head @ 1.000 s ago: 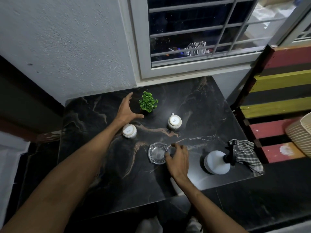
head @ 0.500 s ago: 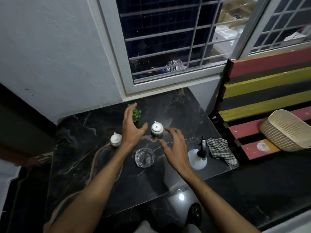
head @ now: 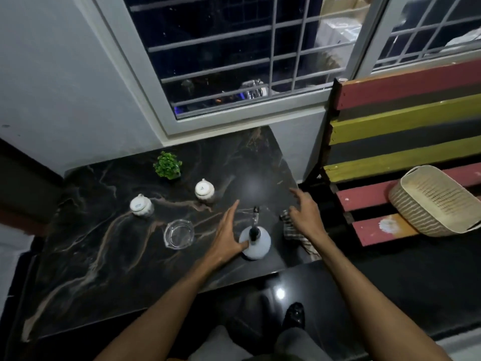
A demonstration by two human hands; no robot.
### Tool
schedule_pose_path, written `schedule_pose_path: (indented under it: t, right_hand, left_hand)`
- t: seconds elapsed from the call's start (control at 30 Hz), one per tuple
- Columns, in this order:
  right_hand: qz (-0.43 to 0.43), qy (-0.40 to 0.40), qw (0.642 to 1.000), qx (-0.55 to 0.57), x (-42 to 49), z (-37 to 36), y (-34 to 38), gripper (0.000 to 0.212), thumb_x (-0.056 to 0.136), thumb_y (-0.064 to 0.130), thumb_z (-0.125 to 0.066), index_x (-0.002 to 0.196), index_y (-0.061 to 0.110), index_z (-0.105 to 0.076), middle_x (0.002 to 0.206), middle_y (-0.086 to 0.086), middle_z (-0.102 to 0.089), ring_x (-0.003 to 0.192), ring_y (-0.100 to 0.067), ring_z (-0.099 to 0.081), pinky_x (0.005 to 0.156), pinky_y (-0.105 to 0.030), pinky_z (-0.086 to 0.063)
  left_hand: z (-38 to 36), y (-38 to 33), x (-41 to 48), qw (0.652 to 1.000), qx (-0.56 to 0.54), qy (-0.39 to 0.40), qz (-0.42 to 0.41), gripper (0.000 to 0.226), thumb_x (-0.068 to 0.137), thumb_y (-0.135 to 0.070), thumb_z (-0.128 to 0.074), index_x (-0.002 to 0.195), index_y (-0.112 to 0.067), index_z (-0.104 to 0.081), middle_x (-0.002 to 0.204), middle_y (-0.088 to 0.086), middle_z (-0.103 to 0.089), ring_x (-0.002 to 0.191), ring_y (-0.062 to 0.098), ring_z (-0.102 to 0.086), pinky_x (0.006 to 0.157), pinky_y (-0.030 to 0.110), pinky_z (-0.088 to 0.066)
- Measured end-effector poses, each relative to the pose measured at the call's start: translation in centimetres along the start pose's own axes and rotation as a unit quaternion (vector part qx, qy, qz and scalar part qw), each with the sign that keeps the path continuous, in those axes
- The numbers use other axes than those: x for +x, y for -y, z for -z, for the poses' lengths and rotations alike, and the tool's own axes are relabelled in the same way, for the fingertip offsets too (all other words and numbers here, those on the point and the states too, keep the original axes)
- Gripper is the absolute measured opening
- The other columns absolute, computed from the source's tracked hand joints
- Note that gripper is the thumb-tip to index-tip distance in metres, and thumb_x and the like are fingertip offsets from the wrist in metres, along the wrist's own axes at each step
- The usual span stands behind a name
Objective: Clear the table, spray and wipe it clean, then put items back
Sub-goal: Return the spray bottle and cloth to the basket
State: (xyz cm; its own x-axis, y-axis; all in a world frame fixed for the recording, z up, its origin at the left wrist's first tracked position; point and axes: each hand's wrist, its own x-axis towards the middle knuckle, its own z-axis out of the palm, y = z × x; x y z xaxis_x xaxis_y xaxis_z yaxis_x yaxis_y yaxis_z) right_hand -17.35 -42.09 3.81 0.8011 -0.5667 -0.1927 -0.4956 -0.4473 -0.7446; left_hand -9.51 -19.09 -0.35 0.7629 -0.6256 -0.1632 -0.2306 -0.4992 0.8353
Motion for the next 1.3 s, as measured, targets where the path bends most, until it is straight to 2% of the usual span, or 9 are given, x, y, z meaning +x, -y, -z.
schedule_pose_path:
  t: [0.13, 0.23, 0.33, 0.53, 0.6, 0.77, 1.0, 1.13, 1.3]
  right_hand:
    - [-0.016, 0.133, 0.979, -0.151, 0.0, -1.0, -7.2, 0.071, 0.085, 0.02, -0.066, 0.151, 0.02, -0.038, 0.147, -0.019, -0.043, 0.135, -0.04, -0.042, 0.112, -0.045, -0.039]
    - [-0.008, 0.155, 0.96, -0.232, -0.6, -2.1, -10.2, 0.083, 0.082, 0.022, -0.064, 0.153, 0.039, -0.026, 0.159, -0.009, -0.021, 0.136, -0.04, -0.034, 0.107, -0.054, -0.042]
    - [0.027, 0.139, 0.948, -0.286, -0.6, -2.8, -11.3, 0.086, 0.076, 0.017, -0.066, 0.149, 0.043, -0.029, 0.157, -0.01, -0.021, 0.13, -0.038, -0.037, 0.101, -0.053, -0.045]
    - [0.056, 0.119, 0.958, -0.255, -0.1, -2.6, -12.2, 0.071, 0.081, 0.005, -0.057, 0.142, 0.04, -0.047, 0.153, -0.008, -0.033, 0.133, -0.035, -0.037, 0.097, -0.048, -0.05]
    - [0.057, 0.113, 0.965, -0.228, -0.1, -2.2, -12.3, 0.064, 0.084, 0.004, -0.052, 0.139, 0.037, -0.055, 0.154, -0.008, -0.037, 0.137, -0.033, -0.036, 0.103, -0.045, -0.048]
    - [0.06, 0.065, 0.982, -0.166, -0.3, -0.6, -10.7, 0.057, 0.084, 0.0, -0.051, 0.131, 0.027, -0.066, 0.148, -0.009, -0.048, 0.132, -0.03, -0.047, 0.107, -0.037, -0.045]
    - [0.061, -0.044, 0.992, -0.103, -0.8, 4.0, -8.2, 0.058, 0.08, -0.003, -0.054, 0.13, 0.022, -0.068, 0.145, -0.01, -0.052, 0.129, -0.029, -0.051, 0.109, -0.035, -0.043]
    - [0.032, -0.119, 0.989, -0.083, -0.7, 8.0, -8.6, 0.057, 0.081, -0.005, -0.056, 0.131, 0.021, -0.067, 0.146, -0.012, -0.052, 0.133, -0.028, -0.05, 0.113, -0.036, -0.04]
    - [-0.007, -0.193, 0.979, -0.061, -0.5, 14.3, -11.4, 0.056, 0.081, -0.003, -0.057, 0.131, 0.021, -0.067, 0.146, -0.011, -0.053, 0.134, -0.026, -0.049, 0.113, -0.041, -0.043]
  left_hand:
    - [-5.1, 0.1, -0.3, 0.995, -0.062, 0.018, 0.073, 0.127, 0.066, -0.022, -0.094, 0.162, -0.041, -0.013, 0.169, -0.015, -0.023, 0.154, 0.009, -0.028, 0.126, 0.039, -0.028]
    - [-7.2, -0.4, 0.2, 0.993, -0.087, -0.063, 0.057, 0.114, 0.072, -0.023, -0.093, 0.161, -0.032, -0.022, 0.165, -0.011, -0.034, 0.15, 0.007, -0.037, 0.125, 0.039, -0.032]
    - [-8.5, -0.7, 1.0, 0.986, -0.105, -0.125, 0.033, 0.095, 0.083, -0.02, -0.086, 0.16, -0.02, -0.031, 0.159, 0.003, -0.048, 0.146, 0.018, -0.047, 0.123, 0.046, -0.037]
    - [-10.5, -0.4, 1.6, 0.97, -0.132, -0.203, 0.027, 0.059, 0.087, -0.027, -0.077, 0.137, -0.049, -0.053, 0.121, -0.006, -0.074, 0.118, 0.01, -0.067, 0.11, 0.027, -0.045]
    - [-10.9, -0.2, 1.6, 0.966, -0.155, -0.204, 0.023, 0.053, 0.09, -0.021, -0.077, 0.135, -0.04, -0.057, 0.113, -0.007, -0.076, 0.111, 0.01, -0.071, 0.105, 0.022, -0.047]
    - [-10.9, -0.8, 1.8, 0.96, -0.185, -0.206, 0.029, 0.031, 0.091, -0.02, -0.077, 0.118, -0.029, -0.064, 0.09, -0.001, -0.076, 0.097, 0.017, -0.073, 0.099, 0.038, -0.054]
    - [-10.0, -5.7, 3.9, 0.966, -0.22, -0.133, -0.018, 0.026, 0.087, -0.046, -0.074, 0.108, -0.038, -0.062, 0.076, -0.005, -0.069, 0.084, 0.025, -0.073, 0.093, 0.055, -0.056]
    - [-11.1, -10.2, 7.4, 0.972, -0.204, -0.07, -0.089, 0.025, 0.09, -0.043, -0.073, 0.11, -0.035, -0.06, 0.075, -0.001, -0.07, 0.081, 0.024, -0.073, 0.09, 0.052, -0.058]
    - [-14.9, -17.0, 12.0, 0.97, -0.19, 0.001, -0.152, 0.022, 0.093, -0.036, -0.073, 0.11, -0.033, -0.06, 0.076, -0.014, -0.066, 0.079, 0.018, -0.07, 0.081, 0.039, -0.057]
